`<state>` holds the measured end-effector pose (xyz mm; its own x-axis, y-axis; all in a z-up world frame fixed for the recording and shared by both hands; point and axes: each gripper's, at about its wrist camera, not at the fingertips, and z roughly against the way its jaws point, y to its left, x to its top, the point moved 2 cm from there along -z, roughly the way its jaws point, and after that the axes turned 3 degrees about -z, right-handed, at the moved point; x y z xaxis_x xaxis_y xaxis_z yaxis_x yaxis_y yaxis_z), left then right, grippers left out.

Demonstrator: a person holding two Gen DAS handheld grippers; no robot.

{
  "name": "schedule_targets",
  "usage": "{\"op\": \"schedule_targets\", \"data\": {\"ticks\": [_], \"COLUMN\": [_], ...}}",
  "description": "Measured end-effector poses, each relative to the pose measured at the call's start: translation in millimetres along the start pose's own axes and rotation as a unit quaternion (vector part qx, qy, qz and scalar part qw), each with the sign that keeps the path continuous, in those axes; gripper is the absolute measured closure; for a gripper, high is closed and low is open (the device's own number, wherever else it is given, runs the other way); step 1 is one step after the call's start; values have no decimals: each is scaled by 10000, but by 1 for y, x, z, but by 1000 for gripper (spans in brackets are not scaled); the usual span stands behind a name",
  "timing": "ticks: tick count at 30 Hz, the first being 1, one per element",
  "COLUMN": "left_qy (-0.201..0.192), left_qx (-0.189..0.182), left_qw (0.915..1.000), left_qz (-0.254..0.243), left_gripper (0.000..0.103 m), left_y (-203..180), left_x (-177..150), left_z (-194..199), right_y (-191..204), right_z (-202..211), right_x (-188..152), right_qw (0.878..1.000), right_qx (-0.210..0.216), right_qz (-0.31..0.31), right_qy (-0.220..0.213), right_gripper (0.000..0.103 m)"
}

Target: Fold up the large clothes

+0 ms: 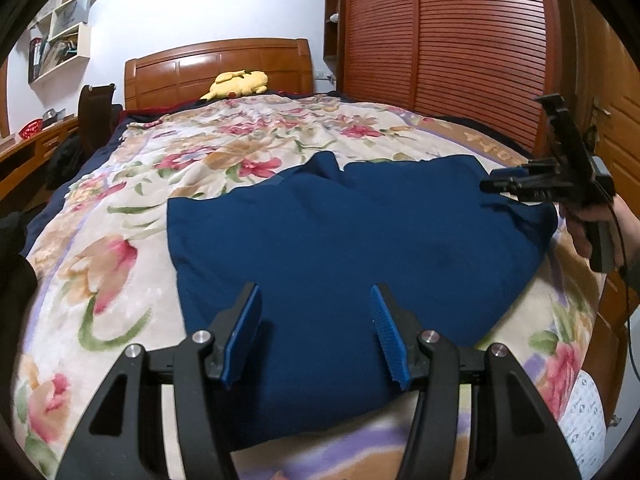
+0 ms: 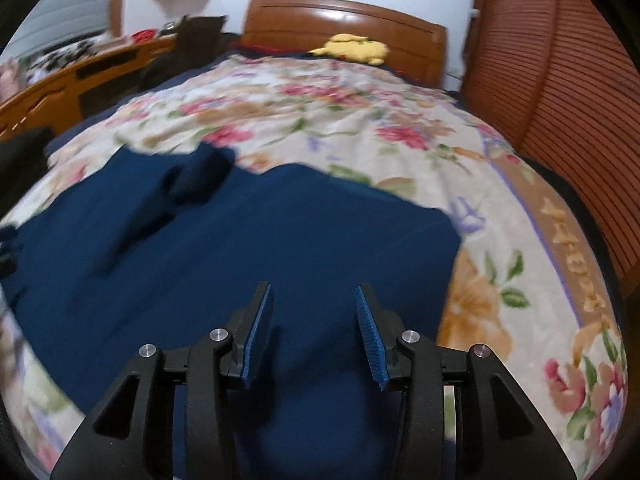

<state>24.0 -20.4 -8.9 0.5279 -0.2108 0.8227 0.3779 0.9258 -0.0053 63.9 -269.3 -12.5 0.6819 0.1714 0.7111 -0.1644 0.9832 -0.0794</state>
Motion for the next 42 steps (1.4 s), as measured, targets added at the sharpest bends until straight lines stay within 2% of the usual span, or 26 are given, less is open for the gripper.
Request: {"op": "schedule_targets", "data": {"ticks": [10, 15, 21, 25, 28, 31, 33, 37, 42], "left_qy": [61, 125, 394, 462, 471, 479, 484, 482, 484], "left_qx": [-268, -287, -224, -211, -196, -188, -187, -187, -191], "left_qw": [9995, 9993, 9986, 9983, 9982, 9981, 9981, 9981, 9981], "left_qz": [-179, -201, -268, -291, -317, -331, -340, -337, -337], "left_gripper": [47, 47, 47, 47, 47, 47, 47, 47, 47], "left_y": [-26, -35, -38, -39, -40, -40, -40, -40, -40], "left_x": [-1, -1, -8, -12, -13, -14, -14, -14, -14], "left_z": [-6, -11, -25, -28, -29, -29, -30, -30, -30], "right_y": [40, 44, 41, 24, 4, -24, -39, -65, -72], "right_z": [18, 20, 27, 45, 54, 56, 55, 50, 50], "right_x": [-38, -50, -60, -63, -66, -72, -76, -84, -85], "right_qw": [9994, 9995, 9996, 10000, 9991, 9970, 9952, 9902, 9872], "right_qx": [273, 211, 186, -74, -304, -499, -545, -352, -504], "right_qz": [179, 213, 111, -46, -260, -585, -812, -1346, -1510], "right_qy": [92, 130, 155, -7, -105, -23, 16, 95, 30], "right_gripper": [60, 60, 60, 57, 49, 42, 40, 38, 28]}}
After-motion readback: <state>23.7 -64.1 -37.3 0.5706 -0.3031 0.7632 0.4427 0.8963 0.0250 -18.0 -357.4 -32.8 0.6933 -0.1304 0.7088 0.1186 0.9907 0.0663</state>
